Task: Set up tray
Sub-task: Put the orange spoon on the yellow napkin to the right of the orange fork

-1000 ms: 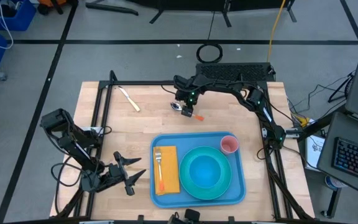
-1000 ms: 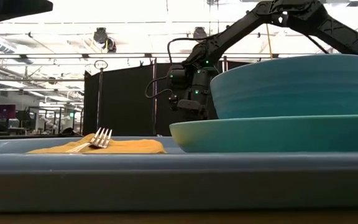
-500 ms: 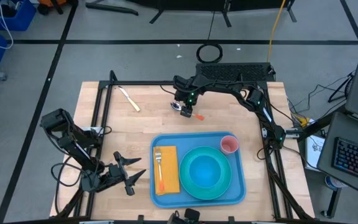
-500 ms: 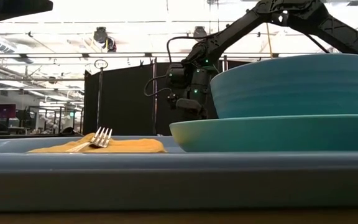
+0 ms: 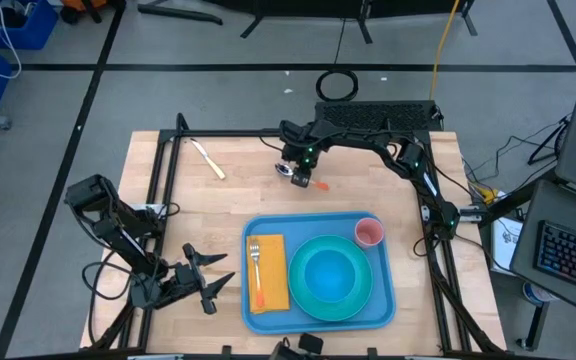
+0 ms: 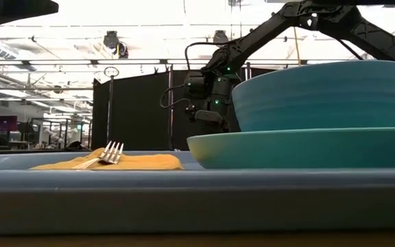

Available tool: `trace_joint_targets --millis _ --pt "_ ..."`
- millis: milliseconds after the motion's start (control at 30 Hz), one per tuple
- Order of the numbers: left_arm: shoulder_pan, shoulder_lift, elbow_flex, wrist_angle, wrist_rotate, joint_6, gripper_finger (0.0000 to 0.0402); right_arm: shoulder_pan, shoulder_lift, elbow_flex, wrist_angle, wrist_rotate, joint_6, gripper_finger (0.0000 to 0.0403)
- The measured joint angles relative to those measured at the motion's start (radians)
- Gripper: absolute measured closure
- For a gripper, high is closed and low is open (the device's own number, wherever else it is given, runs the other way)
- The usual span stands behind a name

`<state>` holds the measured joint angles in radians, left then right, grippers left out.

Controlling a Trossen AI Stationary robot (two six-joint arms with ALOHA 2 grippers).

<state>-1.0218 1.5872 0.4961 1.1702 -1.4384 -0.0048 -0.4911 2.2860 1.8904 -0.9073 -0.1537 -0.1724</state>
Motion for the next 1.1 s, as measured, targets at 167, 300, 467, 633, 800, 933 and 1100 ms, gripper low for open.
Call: trace_joint_targets --millis 167,300,467,633,800,933,1100 --pt "0.000 0.000 0.000 0.000 0.000 0.000 0.0151 0.003 0.000 0.000 -0.045 0.019 -0.038 0.0364" --pt "0.000 0.000 0.000 0.000 0.000 0.000 0.0151 0.022 -0.002 -0.010 -0.039 0.001 -0.067 0.0394" --pt "0.000 0.000 0.000 0.000 0.000 0.000 0.0151 0.041 -0.006 -0.042 -0.042 -0.088 -0.076 0.0399" --pt "0.000 0.000 0.000 0.000 0.000 0.003 0.0151 0.047 -0.006 -0.044 -0.041 -0.143 -0.073 0.0402" --pt "0.000 0.000 0.000 0.000 0.000 0.003 0.0151 0.048 -0.007 -0.044 -0.045 -0.144 -0.079 0.0402" --pt "0.000 0.000 0.000 0.000 0.000 0.003 0.0151 0.048 -0.007 -0.044 -0.041 -0.139 -0.083 0.0402" --pt "0.000 0.000 0.000 0.000 0.000 0.004 0.0151 0.057 -0.023 -0.046 -0.034 -0.105 -0.090 0.0403"
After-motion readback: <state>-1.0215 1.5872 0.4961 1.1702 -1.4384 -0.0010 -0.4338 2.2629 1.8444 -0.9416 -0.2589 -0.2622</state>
